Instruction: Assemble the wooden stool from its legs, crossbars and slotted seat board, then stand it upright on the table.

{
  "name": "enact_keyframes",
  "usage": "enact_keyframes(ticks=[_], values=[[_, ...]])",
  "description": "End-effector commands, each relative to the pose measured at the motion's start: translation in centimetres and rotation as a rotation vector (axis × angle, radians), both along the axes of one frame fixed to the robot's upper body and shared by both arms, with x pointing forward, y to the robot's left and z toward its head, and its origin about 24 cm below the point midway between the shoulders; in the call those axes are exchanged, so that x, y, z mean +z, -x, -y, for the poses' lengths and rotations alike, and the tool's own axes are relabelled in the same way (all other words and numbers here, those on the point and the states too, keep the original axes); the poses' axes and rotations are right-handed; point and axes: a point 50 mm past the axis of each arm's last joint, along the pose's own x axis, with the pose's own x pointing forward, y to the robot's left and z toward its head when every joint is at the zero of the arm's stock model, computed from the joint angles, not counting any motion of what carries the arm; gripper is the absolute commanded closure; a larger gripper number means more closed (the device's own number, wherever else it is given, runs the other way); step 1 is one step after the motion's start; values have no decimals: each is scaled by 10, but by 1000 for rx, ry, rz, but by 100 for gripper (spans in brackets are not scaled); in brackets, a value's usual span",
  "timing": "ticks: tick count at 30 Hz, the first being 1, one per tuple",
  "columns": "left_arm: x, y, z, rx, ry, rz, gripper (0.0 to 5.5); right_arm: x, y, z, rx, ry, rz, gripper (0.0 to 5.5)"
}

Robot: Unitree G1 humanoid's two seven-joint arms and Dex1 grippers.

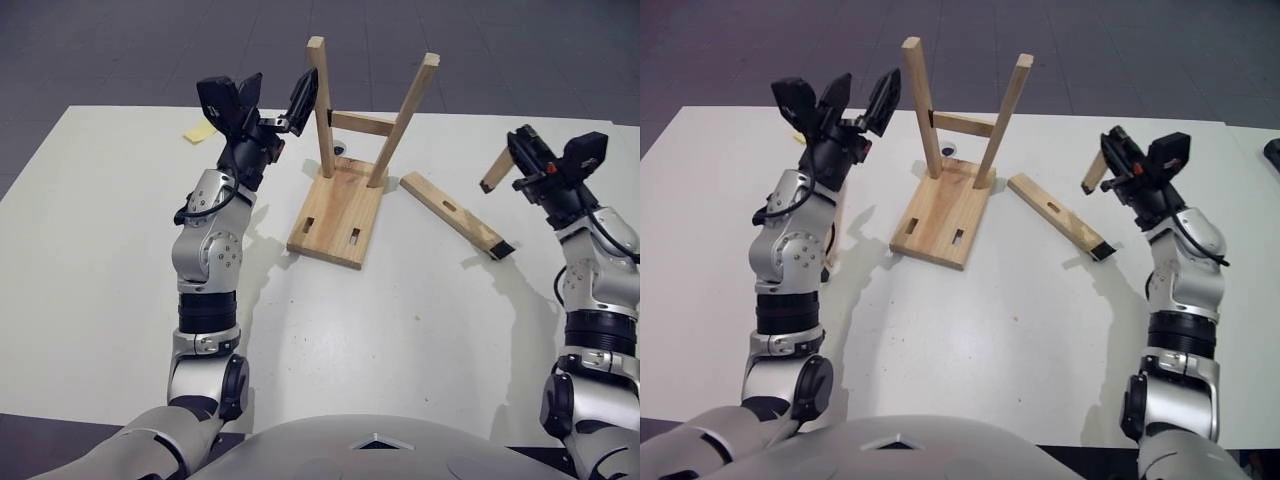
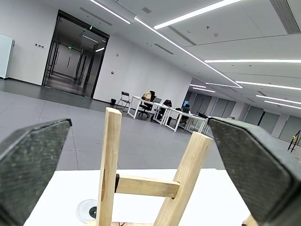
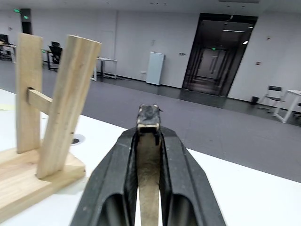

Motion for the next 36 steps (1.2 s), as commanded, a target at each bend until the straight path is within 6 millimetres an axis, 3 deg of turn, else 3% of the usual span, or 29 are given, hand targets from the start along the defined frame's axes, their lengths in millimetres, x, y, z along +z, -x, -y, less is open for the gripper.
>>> enact_keyframes(ticks=[1, 7, 12, 19, 23, 29, 36], values=[[-4, 4, -4, 21, -21, -21, 10, -16, -1, 5, -71, 72, -83, 509], [0, 2, -3, 22, -37, -10, 10, -36, 4, -13, 7, 42, -163, 509], [-2, 1, -7, 39, -44, -13, 10, -24, 12, -29, 86, -38, -146, 509], [-5, -1, -7, 53, -55, -26, 10, -4, 10, -21, 21, -189, -97, 509], [-5, -2, -8, 61, -58, -24, 10, -18, 7, -23, -12, -100, -145, 509], [-5, -6, -7, 63, -76, -20, 10, -38, 4, -41, 56, -112, -204, 509], [-8, -6, -8, 77, -78, -28, 10, -13, 5, -33, 26, -199, -95, 509]])
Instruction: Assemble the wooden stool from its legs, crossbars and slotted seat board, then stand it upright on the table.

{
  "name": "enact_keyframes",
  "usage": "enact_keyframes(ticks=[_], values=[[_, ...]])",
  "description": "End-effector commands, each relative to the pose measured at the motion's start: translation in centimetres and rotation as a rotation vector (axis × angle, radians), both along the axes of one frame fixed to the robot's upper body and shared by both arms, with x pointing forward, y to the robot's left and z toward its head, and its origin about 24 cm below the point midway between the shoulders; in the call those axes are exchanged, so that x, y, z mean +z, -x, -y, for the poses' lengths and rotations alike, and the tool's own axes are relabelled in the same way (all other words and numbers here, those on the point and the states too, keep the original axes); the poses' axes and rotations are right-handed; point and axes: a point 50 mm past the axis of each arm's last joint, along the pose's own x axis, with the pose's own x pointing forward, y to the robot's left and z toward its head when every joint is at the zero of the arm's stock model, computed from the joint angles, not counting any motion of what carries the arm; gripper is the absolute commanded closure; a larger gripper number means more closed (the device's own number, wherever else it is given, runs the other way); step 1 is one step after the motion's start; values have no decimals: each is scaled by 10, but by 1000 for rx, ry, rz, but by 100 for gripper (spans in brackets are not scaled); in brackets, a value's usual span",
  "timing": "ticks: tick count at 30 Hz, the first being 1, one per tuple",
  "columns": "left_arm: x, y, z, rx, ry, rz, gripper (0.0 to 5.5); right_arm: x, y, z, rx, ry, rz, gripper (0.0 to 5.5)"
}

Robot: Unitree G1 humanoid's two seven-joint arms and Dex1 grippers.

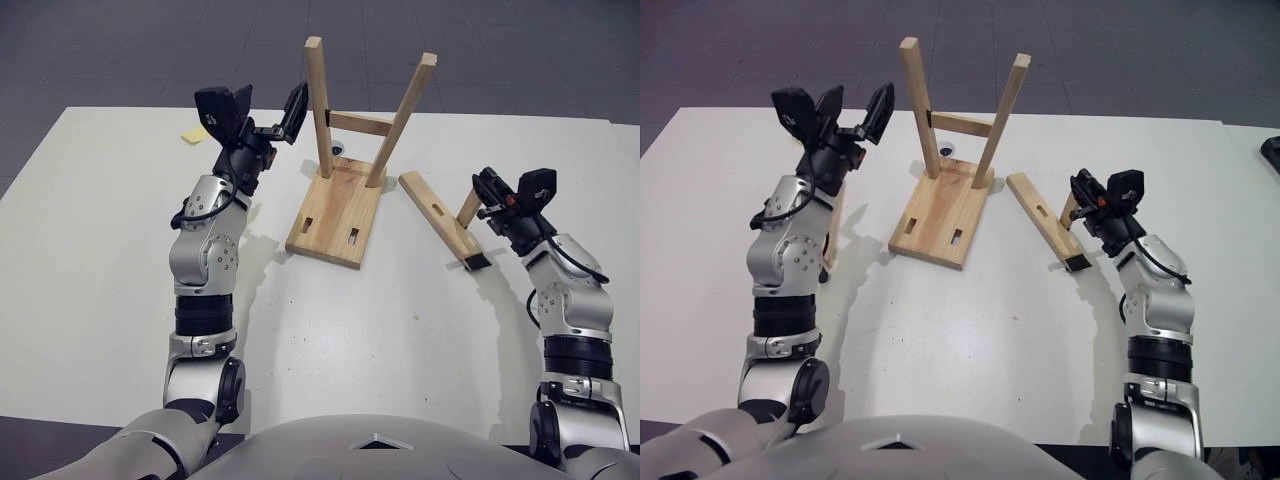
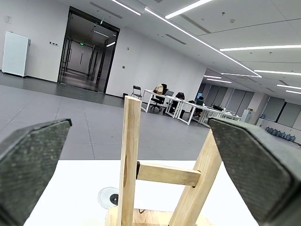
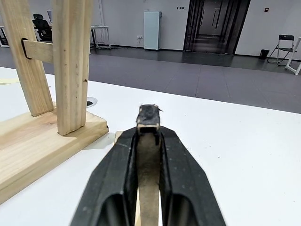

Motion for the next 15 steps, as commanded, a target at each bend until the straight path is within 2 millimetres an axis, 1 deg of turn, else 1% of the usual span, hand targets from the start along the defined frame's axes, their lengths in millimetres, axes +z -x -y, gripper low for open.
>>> enact_keyframes(ticks=[1, 3, 4, 7, 10, 12, 15], values=[[1, -2, -2, 21, -6, 2, 10, 23, -1, 9, -59, -90, 97, 509], [0, -4, -5, 48, 7, -7, 10, 30, -4, 4, -87, -168, 145, 509], [0, -6, -6, 61, 12, -9, 10, 30, -7, -1, -91, -203, 158, 509], [0, -9, -7, 91, 27, -9, 10, 22, -16, -16, -89, -257, 159, 509], [1, -12, -7, 110, 39, -6, 10, 10, -28, -25, -89, -274, 137, 509], [1, -13, -5, 113, 44, -3, 10, 3, -33, -27, -88, -255, 122, 509], [0, -15, -2, 110, 45, -2, 10, -4, -38, -24, -90, -240, 105, 509]])
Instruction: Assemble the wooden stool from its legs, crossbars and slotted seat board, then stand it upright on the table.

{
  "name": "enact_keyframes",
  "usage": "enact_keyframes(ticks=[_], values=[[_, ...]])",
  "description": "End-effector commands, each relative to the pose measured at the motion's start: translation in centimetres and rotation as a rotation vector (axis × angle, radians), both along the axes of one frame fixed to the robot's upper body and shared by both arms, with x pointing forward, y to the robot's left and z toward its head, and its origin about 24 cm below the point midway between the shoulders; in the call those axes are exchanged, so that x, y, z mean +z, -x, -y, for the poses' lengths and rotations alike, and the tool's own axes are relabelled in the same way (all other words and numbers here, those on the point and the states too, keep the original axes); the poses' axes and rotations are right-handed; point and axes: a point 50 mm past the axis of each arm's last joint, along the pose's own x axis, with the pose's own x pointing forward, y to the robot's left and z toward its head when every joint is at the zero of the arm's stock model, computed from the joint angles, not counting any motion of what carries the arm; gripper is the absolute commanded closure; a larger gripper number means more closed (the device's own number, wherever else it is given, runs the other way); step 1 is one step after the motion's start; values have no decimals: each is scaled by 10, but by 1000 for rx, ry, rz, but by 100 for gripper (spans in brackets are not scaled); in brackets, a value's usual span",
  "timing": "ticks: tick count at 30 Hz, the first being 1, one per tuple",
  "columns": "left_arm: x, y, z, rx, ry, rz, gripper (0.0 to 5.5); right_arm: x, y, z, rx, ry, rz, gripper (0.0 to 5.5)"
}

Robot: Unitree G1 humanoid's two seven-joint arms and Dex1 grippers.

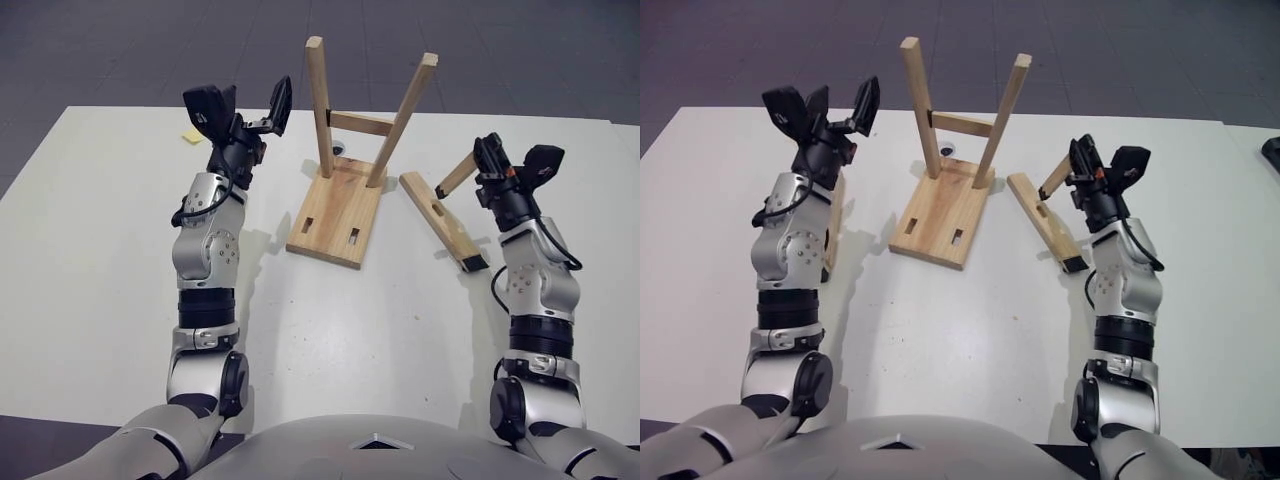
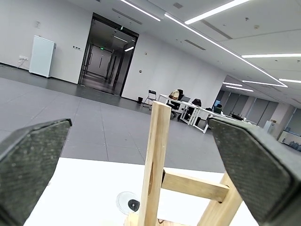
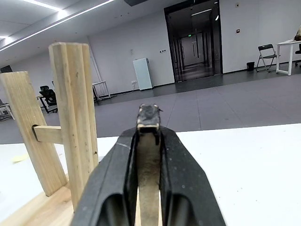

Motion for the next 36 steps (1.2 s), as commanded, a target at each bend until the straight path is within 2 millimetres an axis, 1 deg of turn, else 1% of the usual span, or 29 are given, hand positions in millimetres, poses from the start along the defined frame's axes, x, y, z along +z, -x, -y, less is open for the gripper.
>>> enact_keyframes(ticks=[1, 4, 7, 12, 16, 21, 26, 36], values=[[2, -3, 6, -3, -2, 8, 10, -5, -7, 3, 6, 23, -11, 509], [0, -2, 9, -5, -4, 9, 10, -3, -5, 6, 27, 37, -6, 509], [-1, 0, 12, -12, -6, 9, 10, 0, 3, 13, 40, 60, 1, 509], [-3, 2, 13, -5, -8, 6, 10, 2, 15, 16, 61, 82, -8, 509], [-5, 4, 13, -2, -13, -1, 10, -1, 16, 16, 61, 72, -32, 509], [-4, 3, 14, -5, -20, 0, 10, 1, 15, 8, 86, 65, -20, 509], [-5, 3, 15, -9, -30, 0, 10, 2, 14, 7, 87, 62, -16, 509], [-7, 4, 16, -10, -51, -5, 10, -15, 16, 12, 64, 77, -83, 509]])
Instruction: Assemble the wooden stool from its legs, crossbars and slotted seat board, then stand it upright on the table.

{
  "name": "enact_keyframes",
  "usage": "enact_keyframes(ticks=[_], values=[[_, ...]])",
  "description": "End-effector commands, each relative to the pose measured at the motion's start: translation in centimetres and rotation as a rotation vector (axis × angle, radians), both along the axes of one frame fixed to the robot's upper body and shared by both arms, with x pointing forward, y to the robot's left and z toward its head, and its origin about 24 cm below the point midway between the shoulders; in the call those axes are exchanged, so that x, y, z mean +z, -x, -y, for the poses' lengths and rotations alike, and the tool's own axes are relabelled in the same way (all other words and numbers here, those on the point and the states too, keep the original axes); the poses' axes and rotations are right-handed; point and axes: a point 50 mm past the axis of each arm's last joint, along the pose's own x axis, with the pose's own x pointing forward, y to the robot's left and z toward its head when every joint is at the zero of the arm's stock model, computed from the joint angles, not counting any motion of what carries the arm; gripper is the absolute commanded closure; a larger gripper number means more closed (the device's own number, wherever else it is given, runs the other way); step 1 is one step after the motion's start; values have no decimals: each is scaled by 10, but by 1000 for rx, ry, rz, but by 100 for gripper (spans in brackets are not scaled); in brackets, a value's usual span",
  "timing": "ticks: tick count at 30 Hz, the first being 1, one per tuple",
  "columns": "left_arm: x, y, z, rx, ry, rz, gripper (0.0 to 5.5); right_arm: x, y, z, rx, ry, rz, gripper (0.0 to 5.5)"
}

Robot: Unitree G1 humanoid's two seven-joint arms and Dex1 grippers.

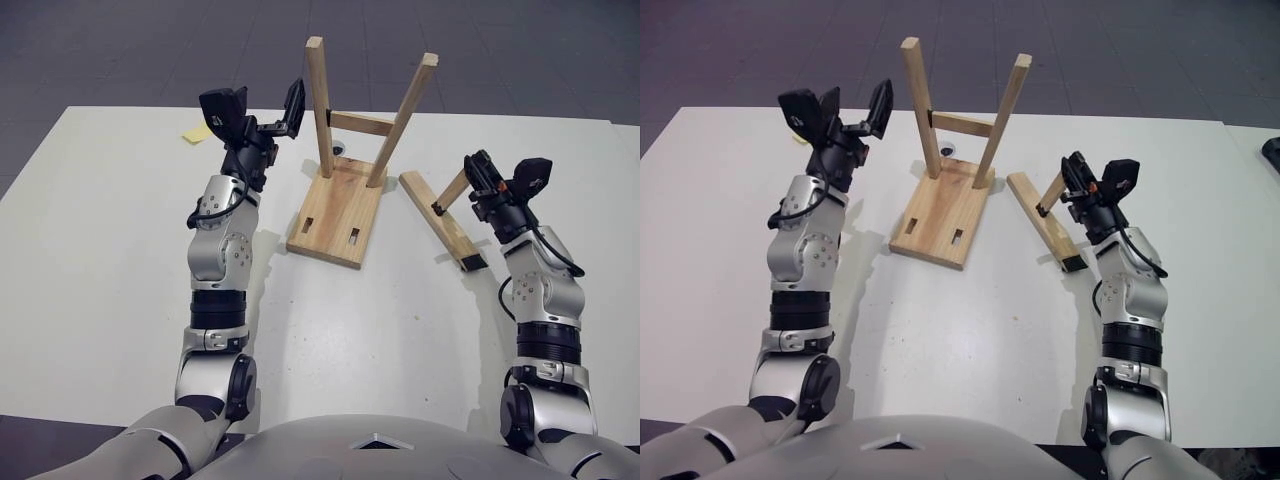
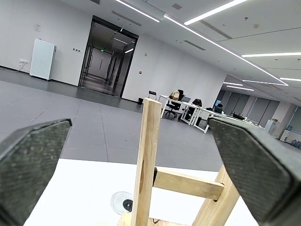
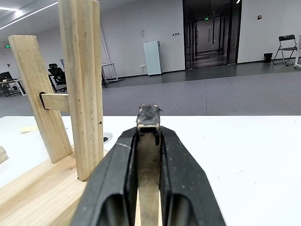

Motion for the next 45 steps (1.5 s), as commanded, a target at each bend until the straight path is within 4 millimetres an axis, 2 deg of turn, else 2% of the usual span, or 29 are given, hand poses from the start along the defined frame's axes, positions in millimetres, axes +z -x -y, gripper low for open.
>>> enact_keyframes(ticks=[1, 5, 9, 15, 21, 24, 26, 35, 36, 45], values=[[-2, 2, 1, -2, -25, -4, 10, -11, 1, 4, -16, 14, -50, 509], [-1, 2, 1, -7, -37, -1, 10, -18, -1, 7, -23, 45, -76, 509], [1, 3, 3, -18, -49, 3, 10, -30, -2, 0, -6, 63, -115, 509], [1, 5, 3, -16, -53, 4, 10, -54, 14, -14, -5, 86, -179, 509], [3, 6, 3, -4, -50, 6, 10, -94, 44, -48, -88, 75, -319, 509], [7, 7, 3, -1, -49, 18, 10, -126, 58, -53, -173, 152, -476, 509], [8, 6, 2, 4, -48, 19, 10, -136, 65, -54, -186, 185, -516, 509], [6, 5, 5, 5, -41, 15, 10, -103, 38, -37, -222, 199, -365, 509], [6, 5, 5, 5, -40, 15, 10, -99, 35, -36, -226, 199, -351, 472], [9, 2, 6, 5, -34, 24, 10, -82, 22, -30, -244, 191, -286, 339]])
